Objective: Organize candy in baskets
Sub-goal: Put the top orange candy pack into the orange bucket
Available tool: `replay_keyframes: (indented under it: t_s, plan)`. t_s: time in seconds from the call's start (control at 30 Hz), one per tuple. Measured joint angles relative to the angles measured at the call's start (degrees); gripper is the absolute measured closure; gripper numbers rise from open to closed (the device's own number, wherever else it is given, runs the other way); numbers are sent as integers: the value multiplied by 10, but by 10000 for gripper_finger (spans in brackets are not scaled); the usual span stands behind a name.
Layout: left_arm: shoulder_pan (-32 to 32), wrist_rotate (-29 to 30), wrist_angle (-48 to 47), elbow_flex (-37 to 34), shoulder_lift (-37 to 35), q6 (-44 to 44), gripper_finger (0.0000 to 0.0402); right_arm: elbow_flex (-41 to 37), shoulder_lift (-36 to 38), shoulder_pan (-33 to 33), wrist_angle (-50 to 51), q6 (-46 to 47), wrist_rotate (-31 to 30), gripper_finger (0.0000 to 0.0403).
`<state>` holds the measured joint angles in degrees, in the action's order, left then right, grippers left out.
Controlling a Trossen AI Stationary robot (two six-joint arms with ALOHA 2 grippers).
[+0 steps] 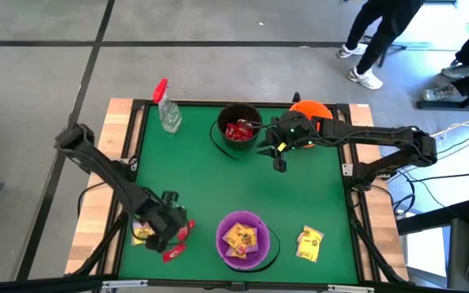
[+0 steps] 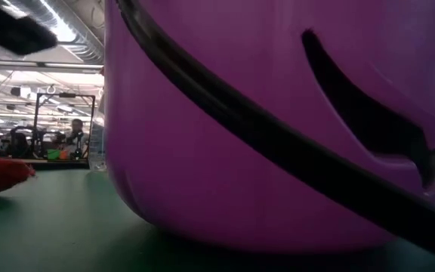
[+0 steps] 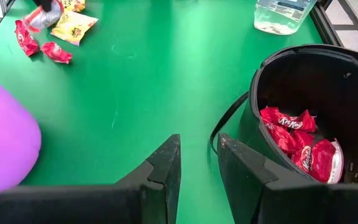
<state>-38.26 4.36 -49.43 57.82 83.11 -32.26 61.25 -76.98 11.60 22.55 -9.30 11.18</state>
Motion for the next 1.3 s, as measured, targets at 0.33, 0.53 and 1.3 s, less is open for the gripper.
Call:
replay_keyframes:
  t_s: [0.33,0.53,1.3]
  plan:
    - [55,286,-7,1,-124,47,399,0,-2,0,-3,2,6,300]
    - [114,351,39,1,-140,134,398,-9,-20,-8,3,16,50,300]
    - [373,54,459,1,-127,401,398,-304,106,-78,-611,67,-62,297]
